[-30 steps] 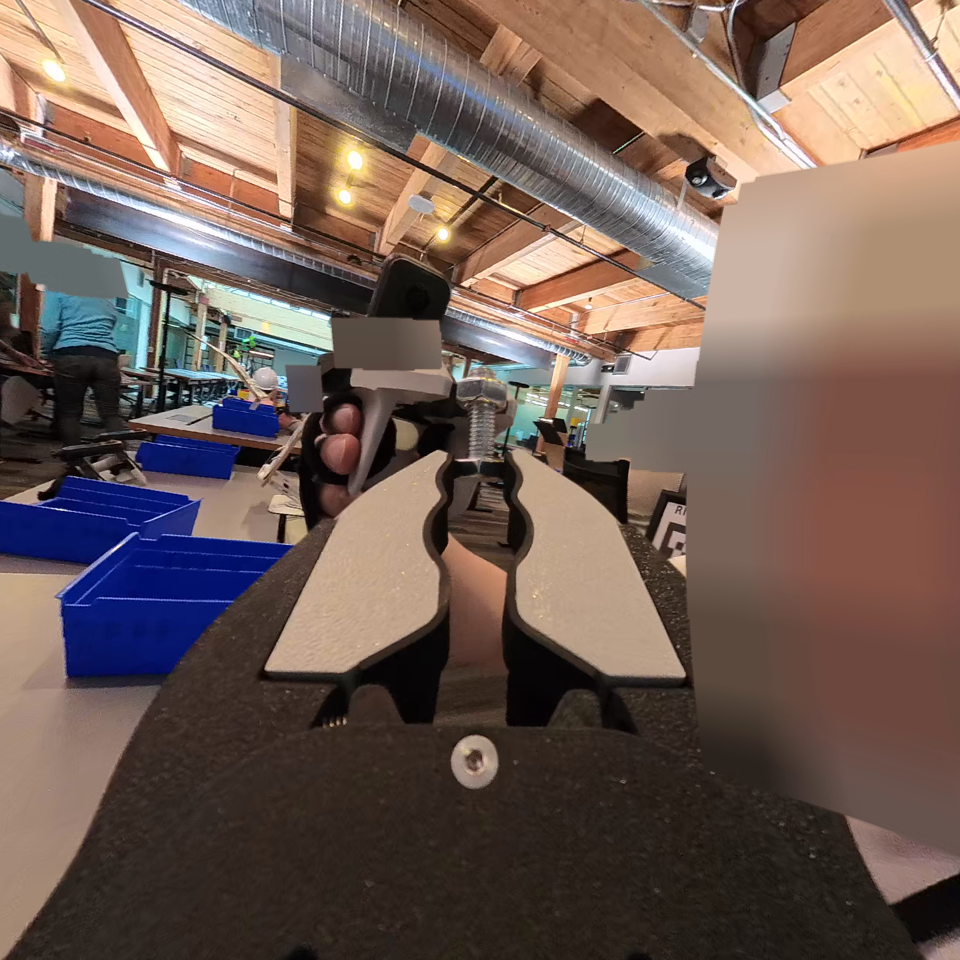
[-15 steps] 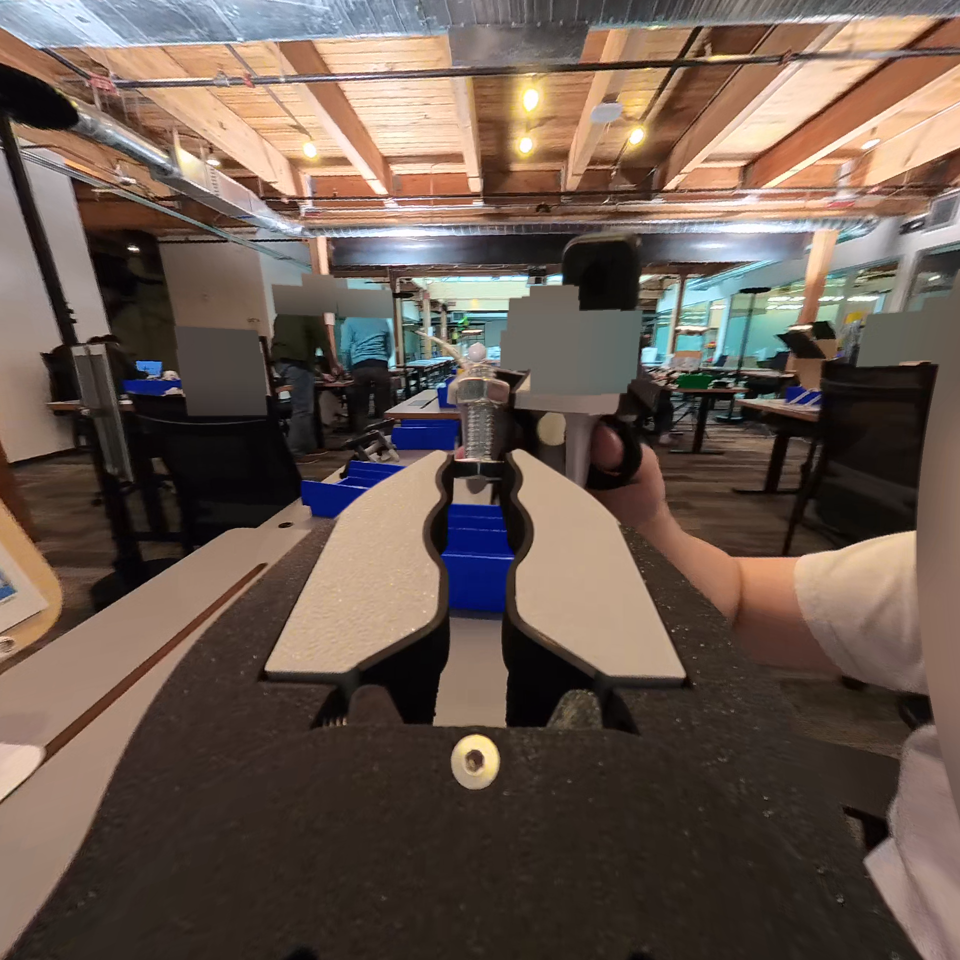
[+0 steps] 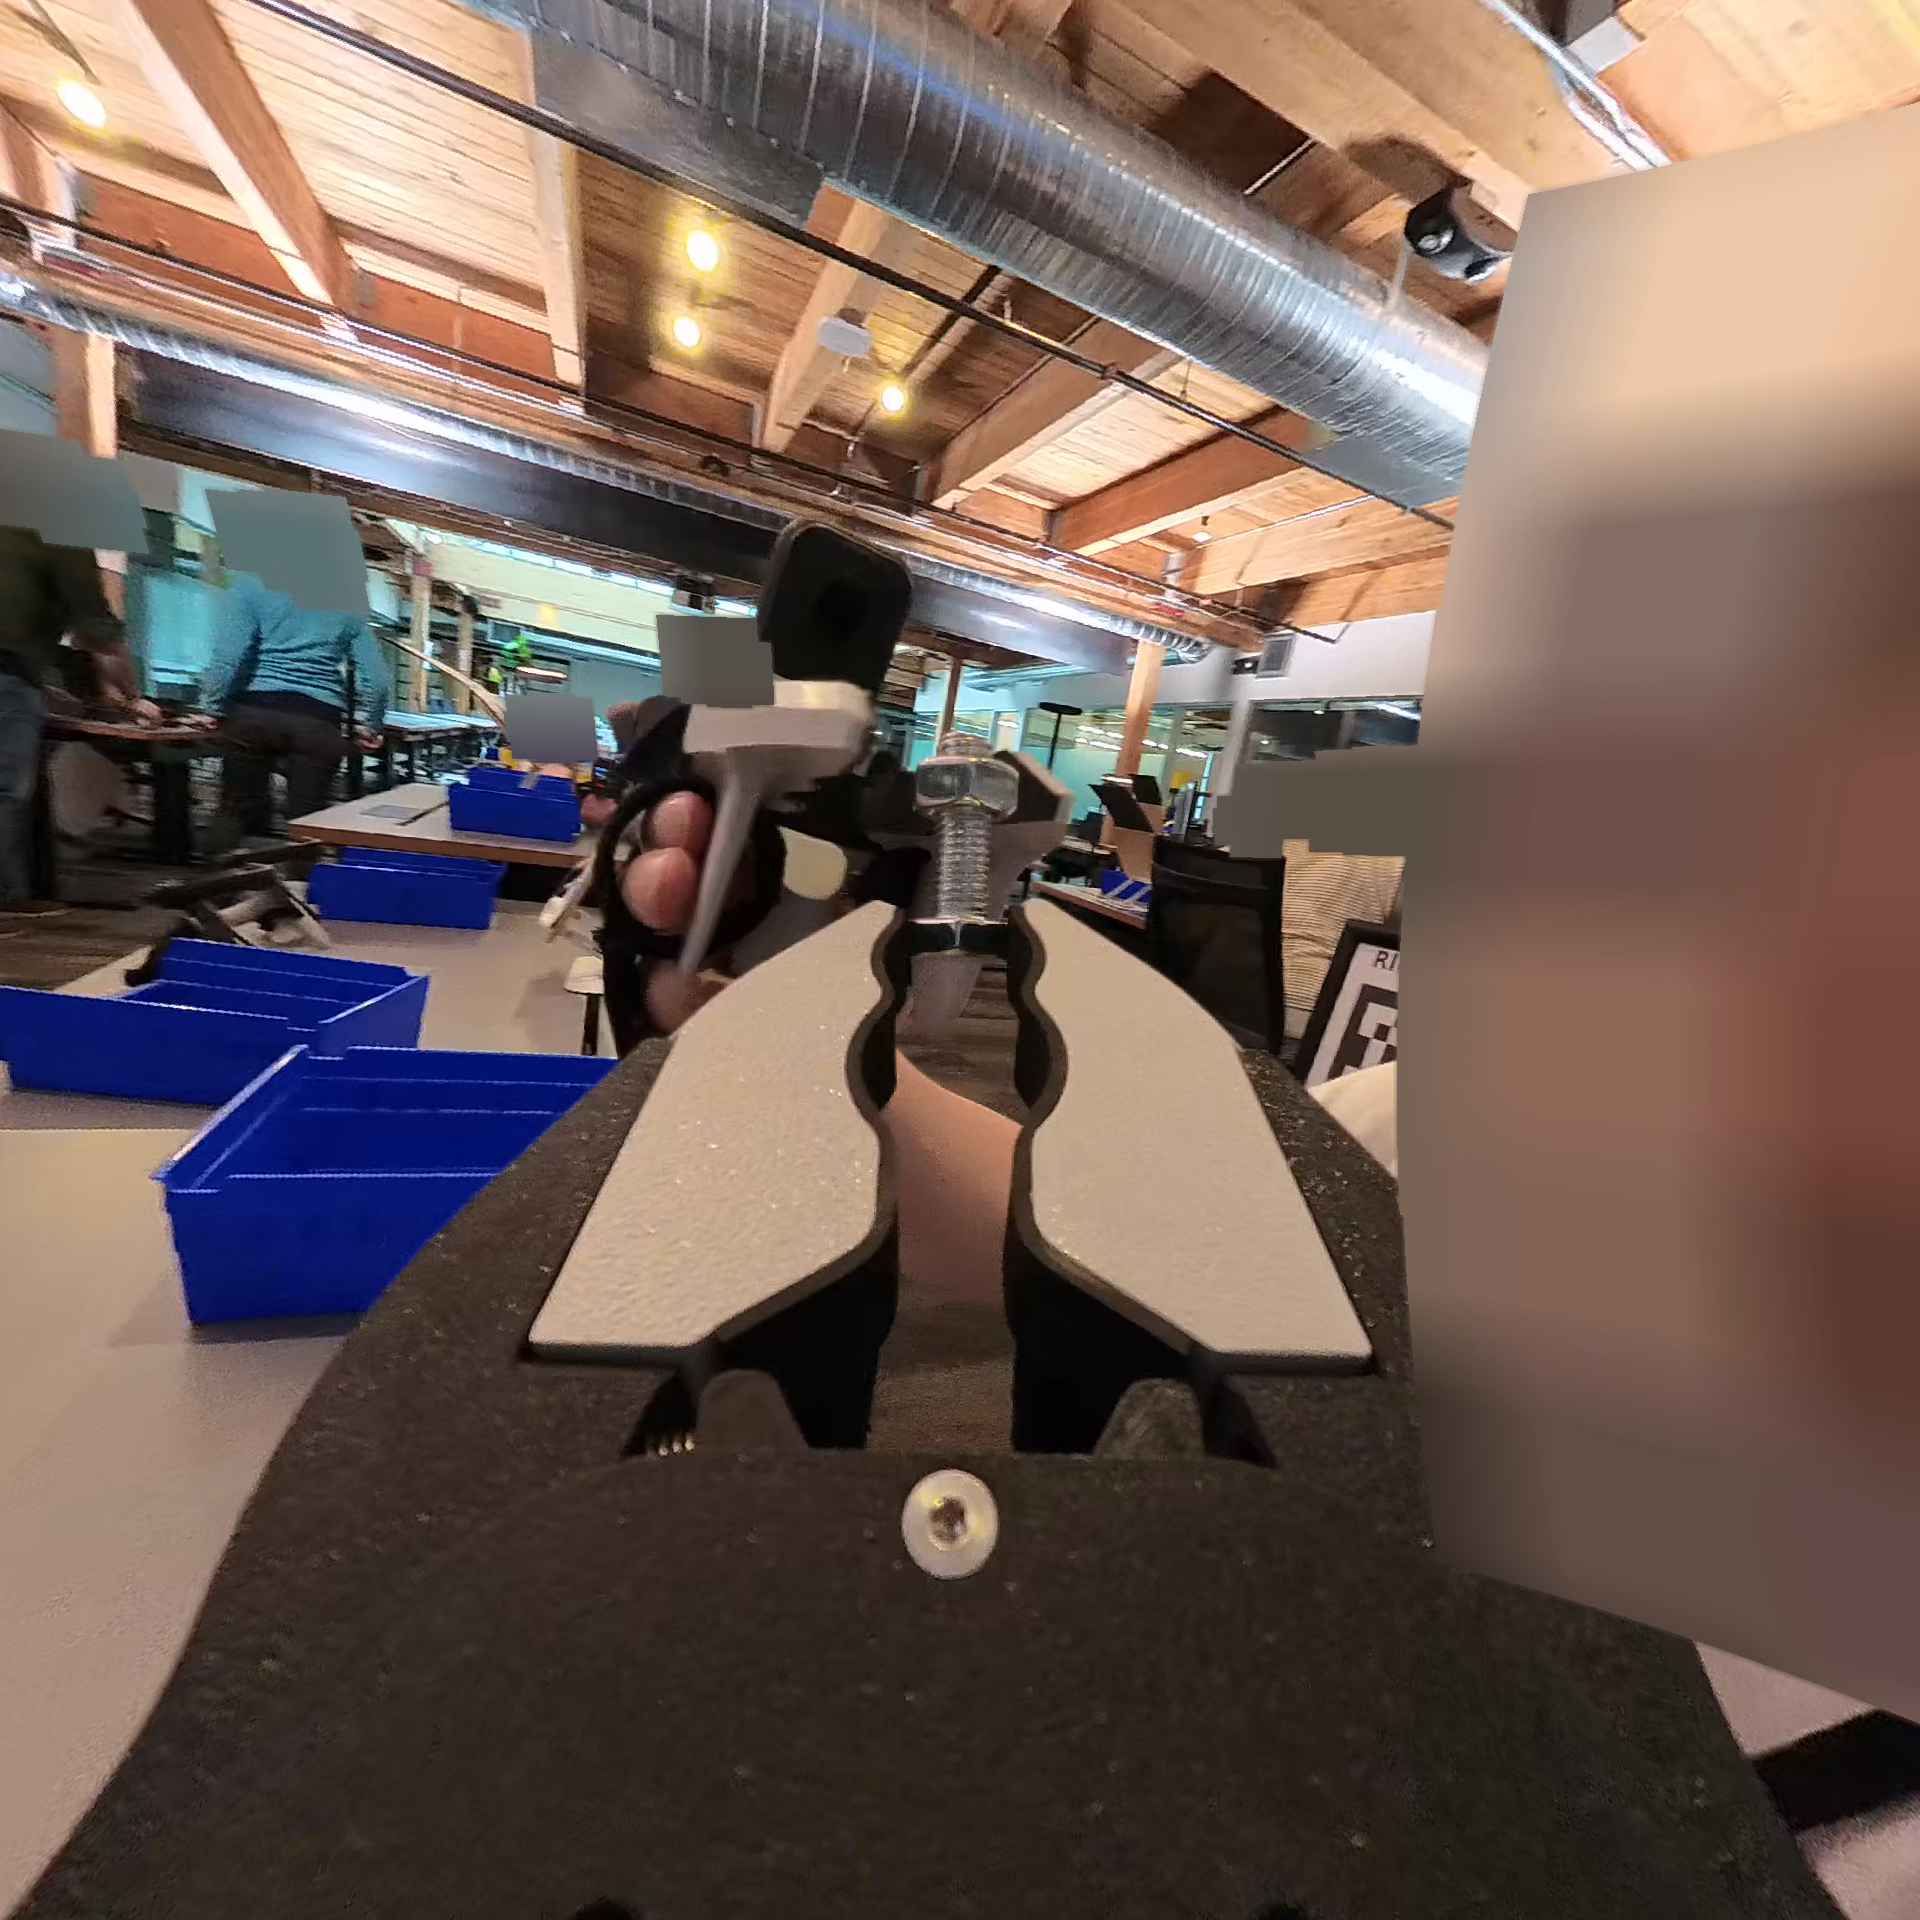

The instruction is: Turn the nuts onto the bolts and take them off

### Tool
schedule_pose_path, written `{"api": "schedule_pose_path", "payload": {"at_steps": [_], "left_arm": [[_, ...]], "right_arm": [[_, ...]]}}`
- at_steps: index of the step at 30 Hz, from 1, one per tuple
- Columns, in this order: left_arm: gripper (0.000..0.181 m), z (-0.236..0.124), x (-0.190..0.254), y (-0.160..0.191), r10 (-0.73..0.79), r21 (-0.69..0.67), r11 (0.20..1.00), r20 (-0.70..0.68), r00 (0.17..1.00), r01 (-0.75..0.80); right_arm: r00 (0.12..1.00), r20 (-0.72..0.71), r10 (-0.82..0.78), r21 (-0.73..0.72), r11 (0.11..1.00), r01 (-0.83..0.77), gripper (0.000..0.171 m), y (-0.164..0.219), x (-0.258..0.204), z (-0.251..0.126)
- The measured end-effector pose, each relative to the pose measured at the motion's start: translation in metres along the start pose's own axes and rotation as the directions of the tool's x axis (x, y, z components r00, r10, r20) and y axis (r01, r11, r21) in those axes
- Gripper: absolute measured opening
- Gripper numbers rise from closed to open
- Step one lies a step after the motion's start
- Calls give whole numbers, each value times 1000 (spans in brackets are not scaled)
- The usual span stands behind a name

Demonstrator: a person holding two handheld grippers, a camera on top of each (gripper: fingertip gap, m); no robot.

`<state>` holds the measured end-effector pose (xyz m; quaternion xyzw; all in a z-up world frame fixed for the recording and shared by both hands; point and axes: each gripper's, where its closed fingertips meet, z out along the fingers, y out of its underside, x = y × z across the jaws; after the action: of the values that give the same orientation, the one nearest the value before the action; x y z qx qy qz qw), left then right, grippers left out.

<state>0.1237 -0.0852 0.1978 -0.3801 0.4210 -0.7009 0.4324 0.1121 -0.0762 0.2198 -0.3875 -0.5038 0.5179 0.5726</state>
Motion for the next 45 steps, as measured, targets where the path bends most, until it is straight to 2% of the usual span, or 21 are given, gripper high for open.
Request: {"api": "schedule_pose_path", "payload": {"at_steps": [4, 11, 14, 16, 20, 24, 29, 31, 33, 37, 41, 45], "left_arm": [[18, 3, 2, 3, -19, 0, 1000, -27, 999, 19], [17, 4, 17, -1, -93, 20, 995, -153, 984, 97], [17, 4, 12, 2, -77, 12, 997, -124, 989, 79], [17, 4, 6, -1, -67, 32, 997, -85, 994, 70], [17, -1, -14, -2, 70, 14, 997, 103, 992, -72], [18, -4, -16, -6, 129, 12, 991, 155, 980, -132], [18, -5, -12, -8, 102, 26, 994, 115, 988, -105], [18, -4, -13, -7, 94, 25, 995, 111, 989, -97], [18, -4, -14, -6, 91, 25, 995, 115, 989, -95], [17, -8, -19, -8, 106, 27, 993, 144, 984, -111], [18, -11, -20, -10, 115, 27, 992, 156, 981, -121], [18, -8, -18, -8, 110, 24, 993, 143, 984, -115]], "right_arm": [[998, 43, 51, 8, 999, -52, 21, -2, -3, 2], [995, 81, 59, -10, 998, -59, 27, 0, -9, 1], [995, 85, 56, -6, 998, -56, 19, -1, -12, 0], [998, 26, 59, -5, 998, -59, 18, -1, -5, 0], [984, -134, 119, -4, 993, -121, 23, 4, 9, -4], [976, -161, 144, 23, 990, -142, 20, 3, 6, -10], [975, -183, 129, 41, 992, -123, 20, 0, 16, -15], [977, -157, 147, 52, 989, -141, 29, 0, 18, -12], [980, -131, 147, 25, 989, -145, 31, 4, 15, -6], [987, -144, 68, -22, 997, -72, 39, 10, 5, -3], [986, -164, 12, 22, 1000, -8, 26, -1, 0, -9], [980, -195, 46, -14, 999, -49, 39, 3, 12, -2]]}}
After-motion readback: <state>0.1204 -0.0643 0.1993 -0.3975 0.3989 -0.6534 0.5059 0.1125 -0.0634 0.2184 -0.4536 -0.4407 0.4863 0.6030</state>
